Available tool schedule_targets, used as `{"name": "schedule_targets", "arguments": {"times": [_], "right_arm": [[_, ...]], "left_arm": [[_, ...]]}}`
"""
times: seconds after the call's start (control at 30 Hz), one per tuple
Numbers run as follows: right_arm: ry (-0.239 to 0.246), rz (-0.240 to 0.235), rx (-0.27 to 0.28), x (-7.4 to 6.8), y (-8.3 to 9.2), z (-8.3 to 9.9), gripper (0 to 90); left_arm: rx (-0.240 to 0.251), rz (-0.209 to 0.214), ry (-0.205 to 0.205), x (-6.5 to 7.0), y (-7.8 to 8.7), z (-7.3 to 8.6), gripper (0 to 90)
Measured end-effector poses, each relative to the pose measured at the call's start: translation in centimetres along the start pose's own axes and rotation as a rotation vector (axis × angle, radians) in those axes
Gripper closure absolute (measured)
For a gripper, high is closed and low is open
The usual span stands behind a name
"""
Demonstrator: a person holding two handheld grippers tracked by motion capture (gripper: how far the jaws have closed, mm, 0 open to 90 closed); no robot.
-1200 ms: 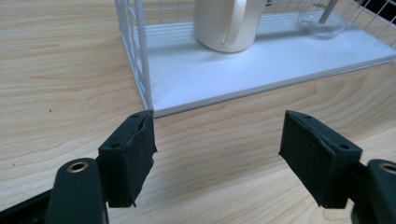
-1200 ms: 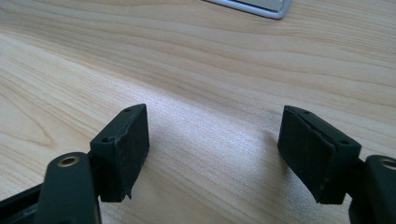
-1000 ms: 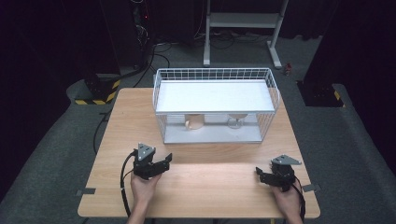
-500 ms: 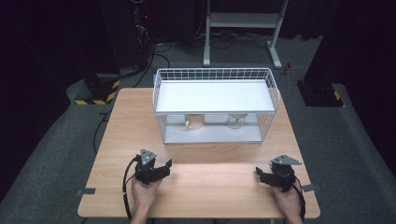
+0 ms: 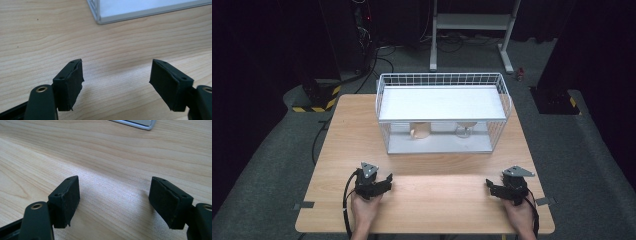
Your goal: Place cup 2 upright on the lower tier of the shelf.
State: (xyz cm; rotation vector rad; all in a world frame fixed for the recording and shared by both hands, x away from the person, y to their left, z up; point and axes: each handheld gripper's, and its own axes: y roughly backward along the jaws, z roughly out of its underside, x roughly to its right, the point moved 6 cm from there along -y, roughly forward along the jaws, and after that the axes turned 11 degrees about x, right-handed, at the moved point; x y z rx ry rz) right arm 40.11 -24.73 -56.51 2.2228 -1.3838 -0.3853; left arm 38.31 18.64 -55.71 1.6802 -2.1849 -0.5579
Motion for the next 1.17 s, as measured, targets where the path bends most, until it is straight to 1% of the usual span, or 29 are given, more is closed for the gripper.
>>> {"name": "schedule_targets", "arguments": {"times": [0.03, 0.07, 0.1, 0.17, 0.27, 0.3, 0.63, 1.17], "right_arm": [[0.0, 0.0, 0.0, 0.0, 0.0, 0.0, 24.9], [0.0, 0.0, 0.0, 0.0, 0.0, 0.0, 24.9], [0.0, 0.0, 0.0, 0.0, 0.0, 0.0, 24.9], [0.0, 0.0, 0.0, 0.0, 0.0, 0.0, 25.0], [0.0, 0.0, 0.0, 0.0, 0.0, 0.0, 24.9], [0.0, 0.0, 0.0, 0.0, 0.0, 0.0, 25.0], [-0.004, 0.0, -0.001, -0.03, 0.01, 0.0, 24.9], [-0.005, 0.001, 0.0, -0.04, 0.0, -0.01, 24.9]], "left_arm": [[-0.006, -0.005, -0.003, 0.0, -0.1, 0.12, 26.8], [-0.011, -0.006, -0.014, -0.07, -0.19, 0.2, 26.8], [-0.017, -0.011, -0.011, -0.03, -0.25, 0.3, 26.8], [-0.023, -0.017, -0.021, -0.17, -0.41, 0.45, 26.8], [-0.032, -0.026, -0.022, -0.29, -0.64, 0.7, 26.8], [-0.034, -0.027, -0.016, -0.27, -0.7, 0.77, 26.8], [-0.022, -0.033, -0.016, -0.3, -0.8, 0.79, 26.1], [-0.029, -0.027, -0.015, -0.12, -0.75, 0.88, 21.9]]}}
